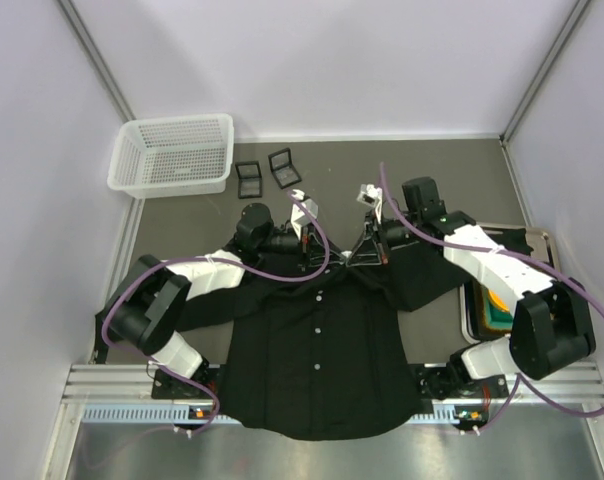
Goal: Pin the brooch onto the clothing
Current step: Pin the brooch to the clothes.
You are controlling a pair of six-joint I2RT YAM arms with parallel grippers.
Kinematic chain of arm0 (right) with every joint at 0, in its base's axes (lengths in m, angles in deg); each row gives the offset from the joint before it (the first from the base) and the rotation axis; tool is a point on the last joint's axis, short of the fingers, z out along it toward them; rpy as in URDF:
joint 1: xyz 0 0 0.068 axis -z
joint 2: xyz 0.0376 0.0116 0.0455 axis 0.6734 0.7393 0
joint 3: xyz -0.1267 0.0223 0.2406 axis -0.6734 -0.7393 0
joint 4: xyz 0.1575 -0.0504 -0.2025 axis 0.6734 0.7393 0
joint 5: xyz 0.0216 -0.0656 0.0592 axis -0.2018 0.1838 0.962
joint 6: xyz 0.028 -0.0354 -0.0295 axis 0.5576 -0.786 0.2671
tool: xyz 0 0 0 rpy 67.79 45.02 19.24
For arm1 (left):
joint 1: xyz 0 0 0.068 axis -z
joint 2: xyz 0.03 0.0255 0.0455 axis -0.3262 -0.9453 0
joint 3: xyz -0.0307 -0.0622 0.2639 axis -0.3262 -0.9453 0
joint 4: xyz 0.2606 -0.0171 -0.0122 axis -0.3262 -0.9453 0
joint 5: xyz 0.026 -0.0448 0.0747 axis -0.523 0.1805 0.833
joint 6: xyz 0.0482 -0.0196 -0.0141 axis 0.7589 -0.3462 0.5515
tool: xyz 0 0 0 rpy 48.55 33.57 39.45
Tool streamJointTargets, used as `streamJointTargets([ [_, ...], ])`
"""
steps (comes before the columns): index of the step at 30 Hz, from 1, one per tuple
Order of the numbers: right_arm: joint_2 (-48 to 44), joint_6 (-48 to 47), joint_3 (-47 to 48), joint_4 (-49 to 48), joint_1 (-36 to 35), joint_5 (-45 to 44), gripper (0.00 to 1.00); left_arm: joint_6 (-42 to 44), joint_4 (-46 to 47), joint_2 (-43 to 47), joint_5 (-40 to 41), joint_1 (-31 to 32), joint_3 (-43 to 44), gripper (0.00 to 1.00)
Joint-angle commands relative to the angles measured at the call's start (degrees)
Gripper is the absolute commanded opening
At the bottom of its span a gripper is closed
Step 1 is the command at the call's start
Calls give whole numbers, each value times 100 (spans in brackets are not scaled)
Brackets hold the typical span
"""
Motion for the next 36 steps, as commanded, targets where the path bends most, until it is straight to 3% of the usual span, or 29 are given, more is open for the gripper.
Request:
streamJointTargets([
  [1,286,678,369,-556,155,-478,0,326,495,454,-398,305,96,0],
  [10,462,1056,474,-574,296,-374,0,1406,-462,867,-336,314,0,0],
  [18,542,520,606,-3,235,-57,0,2760,-1436,1017,-486,366,210,0],
  [27,665,713,773,-11,217,31,0,4086,-2167,1104,-600,594,360,0],
  [30,700,862,826,50,191,-258,0,4544,-2650,1192,-522,700,412,0],
  [36,516,863,853,164,-37,-1444,0,4388,-2810,1201,-521,788,527,0],
])
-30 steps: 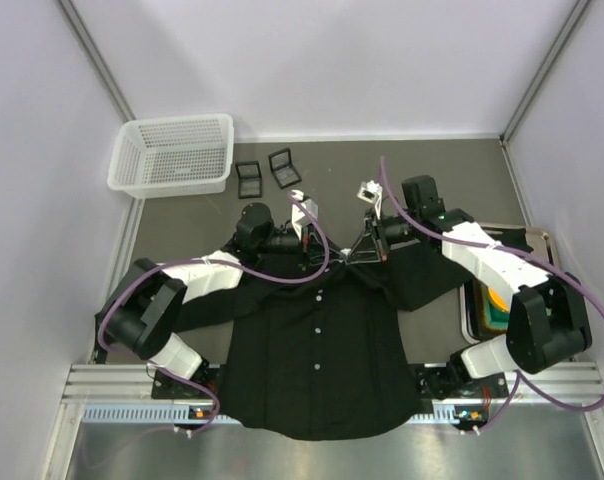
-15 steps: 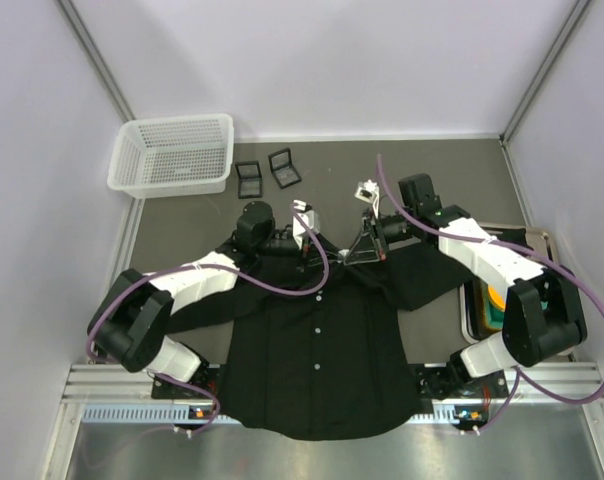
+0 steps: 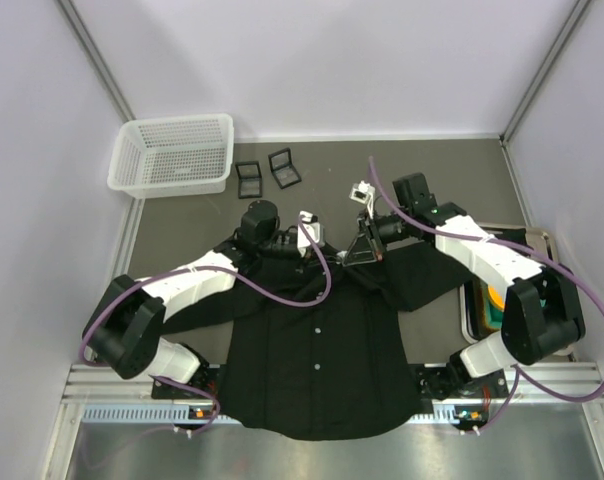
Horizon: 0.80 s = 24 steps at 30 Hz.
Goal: Pin the brooch onto the clothing
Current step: Pin the brooch to the clothes.
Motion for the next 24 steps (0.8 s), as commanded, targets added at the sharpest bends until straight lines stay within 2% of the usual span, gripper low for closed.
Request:
streamJointTargets([
  [1,-53,430,365,-305,-16,-1439,0,554,3,316,-1262,517,225,0],
  [7,-185,509,374,-288,-24,-2132,0,474,-5,342,-1245,552,181,0],
  [9,-237,588,365,-297,-24,-2317,7,457,-14,342,-1236,579,181,0],
  [11,-273,693,365,-314,-24,-2529,8,456,-23,334,-1244,587,190,0],
  [19,-457,386,224,-595,-25,-2169,17,255,74,263,-1411,614,225,0],
  [24,-835,421,-160,-1253,-68,-2265,17,-183,319,193,-1429,614,243,0],
])
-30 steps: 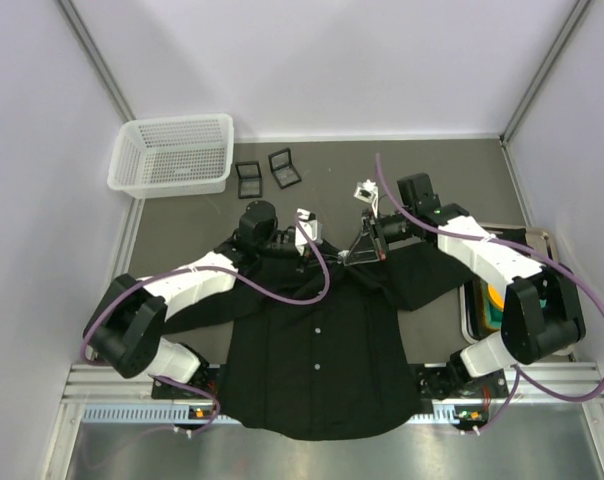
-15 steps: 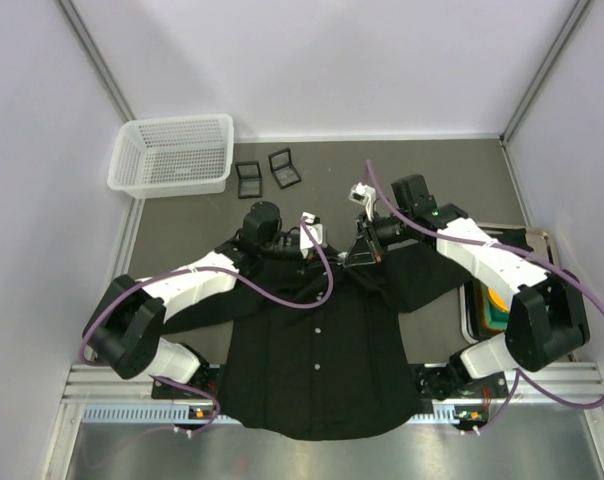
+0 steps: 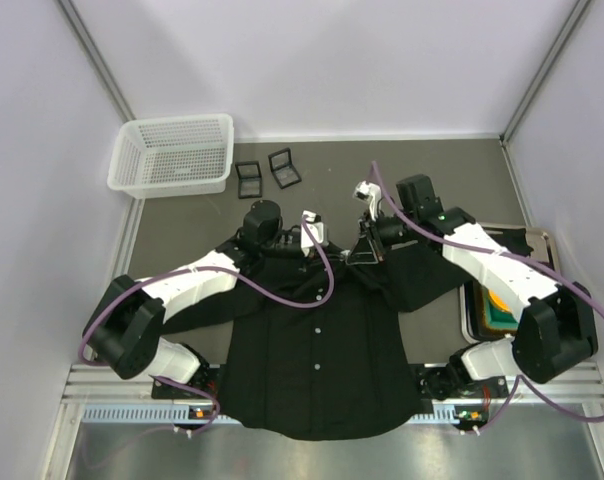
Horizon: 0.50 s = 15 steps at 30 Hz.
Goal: Pin the brooch onto the clothing
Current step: Pin the brooch to the clothes.
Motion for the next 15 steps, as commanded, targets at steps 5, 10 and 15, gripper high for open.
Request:
streamJointTargets([
  [5,-833,133,-715,-2277,130,-1040,13,-645,729,213,-1757,474,59,0],
  [10,-1035,203,-953,-2811,122,-531,15,-830,871,204,-1757,474,-3,0],
  [15,-1378,20,-1374,-3559,122,-3,11,-953,941,204,-1836,457,-47,0],
])
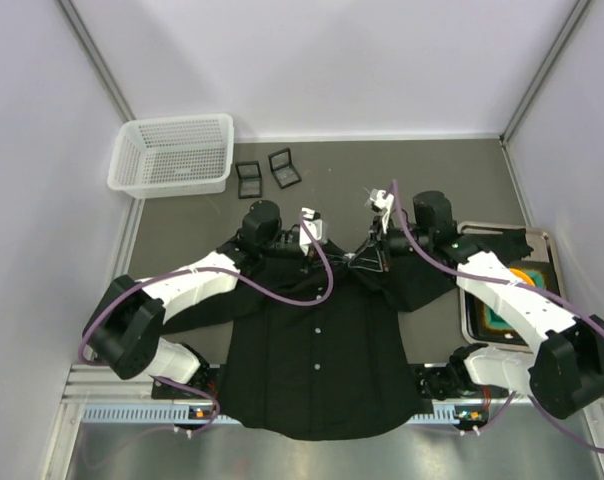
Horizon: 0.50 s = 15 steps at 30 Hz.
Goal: Pin the brooch onto the clothing
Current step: Pin the brooch to the clothes.
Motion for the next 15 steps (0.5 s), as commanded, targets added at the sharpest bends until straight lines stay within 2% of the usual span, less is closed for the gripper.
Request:
streamJointTargets([
  [1,-344,-210,-216,-2026,87,86,10,-355,606,204,-1592,413,-86,0],
  [6,-591,-747,-446,-2001,95,562,6,-583,713,221,-1583,360,-148,0],
  [9,-600,-739,-481,-2044,104,712,0,-610,713,204,-1592,342,-148,0],
  [13,-468,-572,-358,-1886,95,756,0,-803,809,186,-1539,342,-148,0],
  [15,-468,-519,-349,-1860,113,791,0,-926,809,248,-1452,334,-183,4],
])
